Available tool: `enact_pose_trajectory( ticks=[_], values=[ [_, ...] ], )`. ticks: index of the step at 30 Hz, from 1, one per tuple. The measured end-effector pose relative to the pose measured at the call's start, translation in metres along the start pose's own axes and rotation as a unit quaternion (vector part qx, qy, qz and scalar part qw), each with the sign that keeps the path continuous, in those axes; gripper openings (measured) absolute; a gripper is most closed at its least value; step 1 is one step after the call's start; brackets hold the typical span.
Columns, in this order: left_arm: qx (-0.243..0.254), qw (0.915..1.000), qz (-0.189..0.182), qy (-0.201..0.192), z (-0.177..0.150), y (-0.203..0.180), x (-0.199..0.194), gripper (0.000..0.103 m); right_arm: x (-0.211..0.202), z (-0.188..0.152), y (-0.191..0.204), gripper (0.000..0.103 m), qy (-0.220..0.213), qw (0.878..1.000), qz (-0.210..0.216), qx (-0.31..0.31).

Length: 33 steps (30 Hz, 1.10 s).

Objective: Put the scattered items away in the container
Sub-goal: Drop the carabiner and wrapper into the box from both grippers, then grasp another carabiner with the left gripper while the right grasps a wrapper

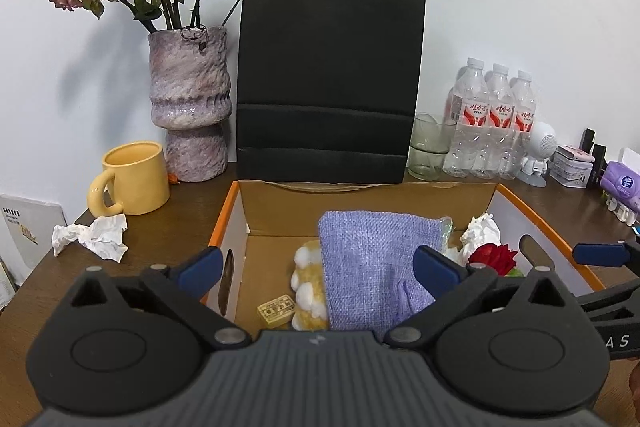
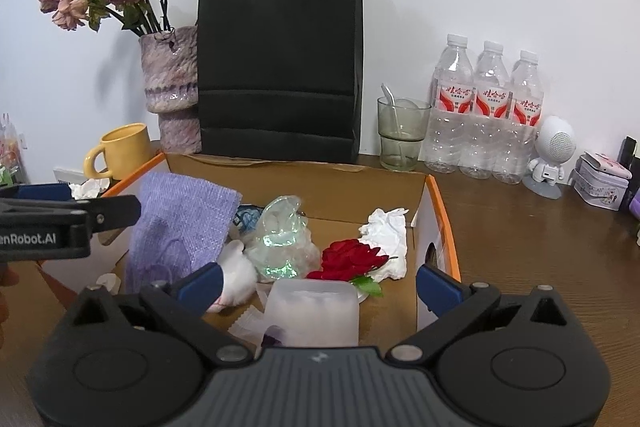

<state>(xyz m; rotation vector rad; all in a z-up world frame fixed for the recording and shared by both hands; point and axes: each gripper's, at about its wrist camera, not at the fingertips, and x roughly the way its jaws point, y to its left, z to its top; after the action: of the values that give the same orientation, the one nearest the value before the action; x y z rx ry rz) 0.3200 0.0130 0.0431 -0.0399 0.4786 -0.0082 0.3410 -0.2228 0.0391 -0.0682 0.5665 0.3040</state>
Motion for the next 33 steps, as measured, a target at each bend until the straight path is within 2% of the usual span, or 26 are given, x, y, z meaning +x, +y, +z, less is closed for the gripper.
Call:
enact_pose_trajectory(
  ticks=[5,9,12,15,18,23,24,26,33],
  values=[
    [-0.008,1.0,0.001,0.0,-0.002,0.002,-0.011,0.103,-0.006,-0.002,0.0,0.103,-0.003,1.0,-0.002,0.003],
    [-0.011,0.9999,0.0,-0.006,-0.009,0.008,-0.034,0.103,-0.028,-0.007,0.0,0.103,-0.02,1.0,-0.008,0.003],
    [-0.007,0.9999,0.004,-0.012,-0.023,0.013,-0.056,0.103,-0.051,-0.016,0.002,0.103,-0.036,0.999,-0.012,0.001],
    [-0.001,1.0,0.005,0.006,-0.043,0.016,-0.07,0.103,-0.072,-0.035,0.004,0.103,-0.041,0.999,-0.008,0.003],
    [0.008,0.9995,0.003,0.032,-0.065,0.016,-0.075,0.103,-0.081,-0.056,0.01,0.103,-0.029,1.0,0.0,-0.001],
    [0.022,0.9971,0.005,0.073,-0.094,0.012,-0.068,0.099,-0.068,-0.089,0.026,0.1,0.023,1.0,0.013,-0.006],
    [0.025,0.9963,0.01,0.082,-0.098,0.011,-0.065,0.098,-0.065,-0.092,0.03,0.1,0.032,0.999,0.014,-0.013],
    [0.027,0.9949,0.012,0.096,-0.104,0.01,-0.059,0.089,-0.06,-0.095,0.038,0.099,0.038,0.999,0.015,-0.027],
    [0.03,0.9938,0.003,0.107,-0.109,0.01,-0.054,0.078,-0.044,-0.099,0.045,0.092,0.06,0.998,0.011,-0.022]
  ],
)
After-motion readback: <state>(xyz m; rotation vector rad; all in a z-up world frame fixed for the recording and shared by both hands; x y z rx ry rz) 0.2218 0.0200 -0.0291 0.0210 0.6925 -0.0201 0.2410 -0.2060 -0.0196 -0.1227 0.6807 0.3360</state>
